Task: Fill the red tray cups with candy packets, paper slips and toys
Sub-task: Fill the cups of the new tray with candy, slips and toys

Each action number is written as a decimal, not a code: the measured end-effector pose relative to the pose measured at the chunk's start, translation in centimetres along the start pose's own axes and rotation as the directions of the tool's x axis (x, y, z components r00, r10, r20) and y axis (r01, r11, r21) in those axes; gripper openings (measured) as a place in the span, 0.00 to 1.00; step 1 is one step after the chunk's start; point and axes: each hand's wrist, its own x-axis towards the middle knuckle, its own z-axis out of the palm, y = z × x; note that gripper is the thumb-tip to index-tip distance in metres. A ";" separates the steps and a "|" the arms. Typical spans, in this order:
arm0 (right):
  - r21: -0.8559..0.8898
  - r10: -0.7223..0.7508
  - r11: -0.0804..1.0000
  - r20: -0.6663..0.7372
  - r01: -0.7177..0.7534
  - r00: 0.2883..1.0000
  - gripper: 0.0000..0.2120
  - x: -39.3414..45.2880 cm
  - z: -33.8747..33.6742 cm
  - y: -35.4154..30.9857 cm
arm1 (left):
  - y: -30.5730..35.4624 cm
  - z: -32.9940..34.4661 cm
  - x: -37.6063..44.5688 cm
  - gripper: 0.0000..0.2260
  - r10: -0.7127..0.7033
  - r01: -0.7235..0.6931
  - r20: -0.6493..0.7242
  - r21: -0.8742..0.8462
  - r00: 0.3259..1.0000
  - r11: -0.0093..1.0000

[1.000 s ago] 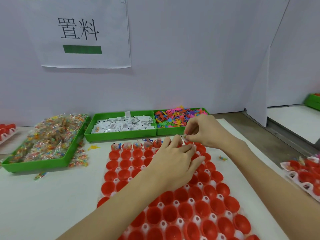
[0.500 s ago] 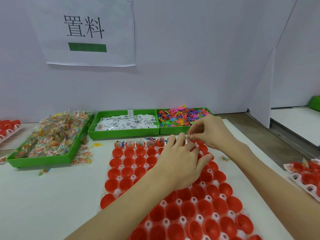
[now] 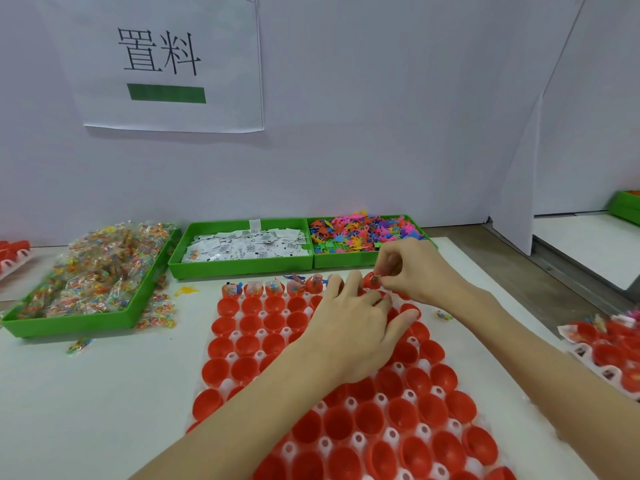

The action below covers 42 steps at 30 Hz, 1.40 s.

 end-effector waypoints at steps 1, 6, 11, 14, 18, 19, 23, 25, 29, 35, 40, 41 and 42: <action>-0.011 -0.010 1.000 0.002 0.010 1.000 0.08 0.1 0.1 -0.1 | -0.1 0.0 0.0 0.33 -0.001 0.001 0.000 -0.008 1.000 1.000; -0.102 -0.060 0.993 -0.010 0.059 0.998 0.08 0.4 0.4 -0.5 | -0.5 0.2 0.0 0.32 0.002 -0.001 0.001 -0.039 1.000 0.999; -0.086 -0.080 0.992 0.094 0.088 0.992 0.05 0.7 -0.8 -0.1 | -0.7 0.2 0.3 0.31 -0.012 0.013 0.017 -0.064 1.000 0.998; -0.086 -0.115 0.988 0.146 0.128 0.983 0.05 0.9 -1.1 0.1 | -0.8 0.2 0.2 0.31 -0.005 0.007 0.024 -0.090 1.000 0.996; -0.061 -0.167 0.982 0.163 0.179 0.972 0.09 1.2 -1.2 0.5 | -1.0 -0.1 0.2 0.29 0.005 -0.001 0.047 -0.083 0.999 0.997; -0.022 -0.170 0.984 0.185 0.177 0.968 0.08 1.3 -1.2 0.5 | -1.0 -0.2 0.2 0.29 0.004 0.000 0.056 -0.079 0.998 0.997; 0.123 -0.193 0.978 0.206 0.171 0.959 0.09 2.0 -0.8 1.2 | -1.1 -0.7 0.2 0.28 0.011 -0.005 0.084 -0.069 0.996 0.998; 0.144 -0.181 0.978 0.218 0.152 0.959 0.11 2.3 -0.6 1.4 | -1.2 -0.8 0.1 0.28 0.015 -0.008 0.096 -0.070 0.995 0.998; 0.152 -0.214 0.972 0.234 0.181 0.948 0.08 2.6 -0.5 1.3 | -1.3 -0.9 0.2 0.28 0.023 -0.012 0.122 -0.088 0.992 0.996; 0.141 -0.233 0.968 0.211 0.207 0.949 0.08 2.4 -0.2 1.3 | -1.3 -0.8 0.2 0.29 0.039 -0.032 0.124 -0.063 0.991 0.998; 0.106 -0.222 0.974 0.256 0.201 0.941 0.09 2.5 -0.7 0.9 | -1.3 -0.9 0.2 0.29 0.077 -0.075 0.080 -0.034 0.994 0.997; 0.118 -0.223 0.973 0.287 0.197 0.932 0.10 2.4 -1.0 0.9 | -1.3 -1.0 0.1 0.29 0.086 -0.084 0.082 -0.035 0.993 0.996; 0.130 -0.219 0.974 0.318 0.186 0.923 0.11 2.4 -1.4 0.8 | -1.4 -1.0 0.0 0.29 0.094 -0.091 0.086 -0.040 0.992 0.995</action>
